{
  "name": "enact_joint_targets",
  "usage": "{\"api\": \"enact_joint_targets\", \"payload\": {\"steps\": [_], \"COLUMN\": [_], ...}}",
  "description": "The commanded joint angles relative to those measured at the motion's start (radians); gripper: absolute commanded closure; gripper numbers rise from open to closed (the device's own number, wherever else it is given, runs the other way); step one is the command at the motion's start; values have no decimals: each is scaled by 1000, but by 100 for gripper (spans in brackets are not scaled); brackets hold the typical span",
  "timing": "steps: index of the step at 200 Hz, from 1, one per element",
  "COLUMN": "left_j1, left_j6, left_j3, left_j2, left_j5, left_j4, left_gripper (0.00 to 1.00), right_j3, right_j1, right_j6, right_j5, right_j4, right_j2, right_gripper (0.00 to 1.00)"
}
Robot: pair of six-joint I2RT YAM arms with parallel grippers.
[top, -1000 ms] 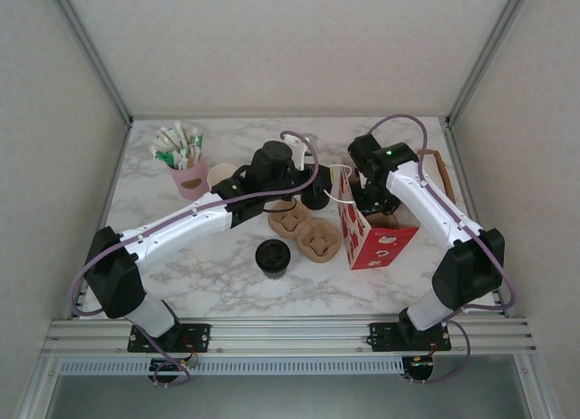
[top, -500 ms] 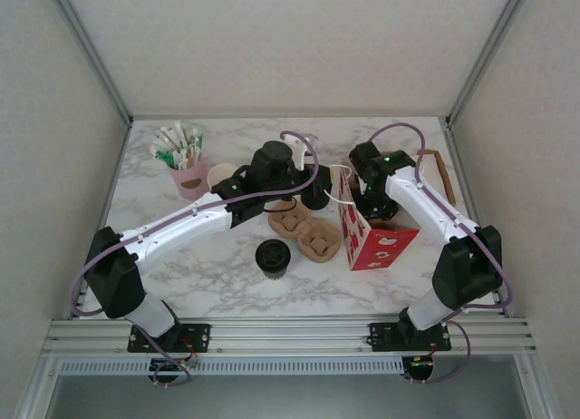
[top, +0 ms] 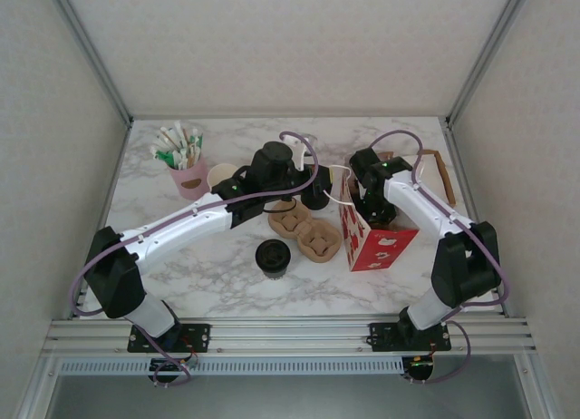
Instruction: Pack the takeout coffee
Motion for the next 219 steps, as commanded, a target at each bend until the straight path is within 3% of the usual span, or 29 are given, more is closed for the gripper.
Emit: {"api": "enact_joint_targets", "payload": {"steps": [1, 112, 186, 219], "left_j1": [7, 6, 6, 6], "left_j6": [-3, -4, -4, -3], "left_j3": [-8, -2, -2, -6], "left_j2": [-34, -29, -30, -30], "left_j5": [-19, -22, -23, -33], "left_j4": [6, 8, 9, 23], "left_gripper": [100, 100, 100, 100], "right_j3": [-28, -85, -82, -48], "right_j1": [-9, -11, -11, -11], "right_j6": [4, 12, 11, 8], "right_j5": [-24, -48, -51, -33], "right_j4": [6, 38, 38, 25], "right_j2": [24, 53, 47, 48], "right_gripper": [68, 67, 59, 49]}}
